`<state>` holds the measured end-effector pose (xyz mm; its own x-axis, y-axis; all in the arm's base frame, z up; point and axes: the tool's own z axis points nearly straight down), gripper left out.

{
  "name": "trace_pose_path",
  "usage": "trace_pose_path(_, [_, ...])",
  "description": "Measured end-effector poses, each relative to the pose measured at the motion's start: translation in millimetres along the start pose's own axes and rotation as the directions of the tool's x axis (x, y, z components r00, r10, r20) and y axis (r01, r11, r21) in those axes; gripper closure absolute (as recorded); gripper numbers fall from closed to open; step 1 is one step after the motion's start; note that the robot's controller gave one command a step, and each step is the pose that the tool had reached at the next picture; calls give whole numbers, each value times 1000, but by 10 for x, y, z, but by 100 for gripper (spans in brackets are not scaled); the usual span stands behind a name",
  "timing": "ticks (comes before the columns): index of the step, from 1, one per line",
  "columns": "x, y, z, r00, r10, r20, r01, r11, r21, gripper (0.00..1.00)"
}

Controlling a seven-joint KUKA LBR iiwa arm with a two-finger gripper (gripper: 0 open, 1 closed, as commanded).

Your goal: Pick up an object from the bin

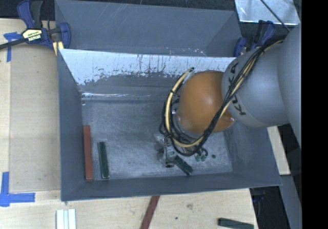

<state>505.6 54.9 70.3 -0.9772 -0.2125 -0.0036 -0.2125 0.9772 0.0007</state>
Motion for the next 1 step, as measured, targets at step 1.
trace_pose_path(1, [74, 4, -465, 1000, 1, -4, -1, 1000, 1, 100])
